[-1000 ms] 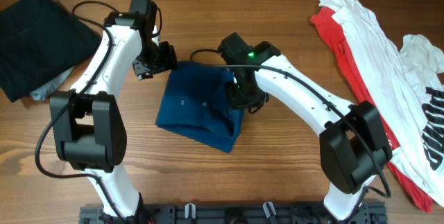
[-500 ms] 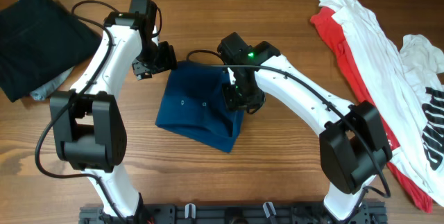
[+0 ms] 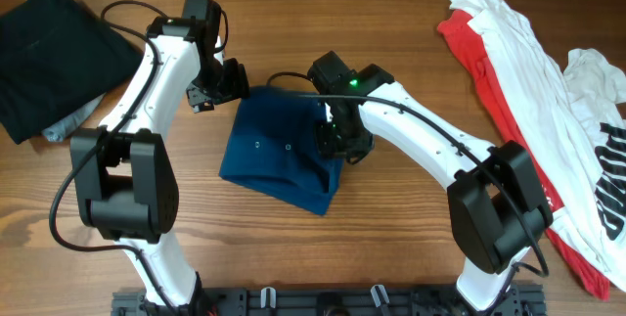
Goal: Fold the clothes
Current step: 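Pull the bundle's right corner rightward with the right gripper to square it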
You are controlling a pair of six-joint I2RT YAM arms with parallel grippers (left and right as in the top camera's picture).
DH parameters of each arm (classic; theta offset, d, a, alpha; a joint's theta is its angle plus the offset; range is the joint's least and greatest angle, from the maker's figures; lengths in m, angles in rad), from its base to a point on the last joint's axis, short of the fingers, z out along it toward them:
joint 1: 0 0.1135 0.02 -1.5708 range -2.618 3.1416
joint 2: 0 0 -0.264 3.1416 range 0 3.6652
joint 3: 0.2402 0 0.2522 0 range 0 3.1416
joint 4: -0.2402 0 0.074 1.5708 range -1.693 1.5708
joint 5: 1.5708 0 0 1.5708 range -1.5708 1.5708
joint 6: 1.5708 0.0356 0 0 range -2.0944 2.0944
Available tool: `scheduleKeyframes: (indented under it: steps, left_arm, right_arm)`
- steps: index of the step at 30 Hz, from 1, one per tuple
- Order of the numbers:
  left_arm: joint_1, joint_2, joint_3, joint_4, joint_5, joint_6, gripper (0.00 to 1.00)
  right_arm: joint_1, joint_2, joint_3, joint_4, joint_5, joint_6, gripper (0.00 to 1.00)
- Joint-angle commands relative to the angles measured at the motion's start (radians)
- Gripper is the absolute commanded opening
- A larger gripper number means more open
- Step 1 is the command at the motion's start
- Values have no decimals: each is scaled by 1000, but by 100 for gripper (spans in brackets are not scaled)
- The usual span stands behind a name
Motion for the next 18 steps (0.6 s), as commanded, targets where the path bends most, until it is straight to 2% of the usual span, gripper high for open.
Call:
scheduleKeyframes:
  steps: [1, 2, 5, 10, 13, 16, 18]
  left_arm:
    - [2, 5, 12, -1, -17, -2, 70]
    - [2, 5, 12, -1, -17, -2, 70]
    - [2, 5, 12, -2, -17, -2, 70]
    - [2, 5, 12, -5, -17, -2, 70]
    - [2, 5, 12, -4, -17, -2, 70]
    - [2, 5, 12, -4, -17, -2, 70]
    - [2, 5, 12, -5, -17, -2, 70]
  right_arm:
    - [0, 21, -7, 22, 3, 29, 8]
    - [-2, 21, -7, 21, 10, 30, 4]
    - [-15, 21, -7, -5, 52, 55, 4]
    - [-50, 21, -7, -160, 214, 142, 4]
    - [-53, 21, -7, -214, 219, 131, 4]
    - [-44, 21, -7, -249, 196, 115, 7]
    - [-39, 21, -7, -249, 162, 85, 12]
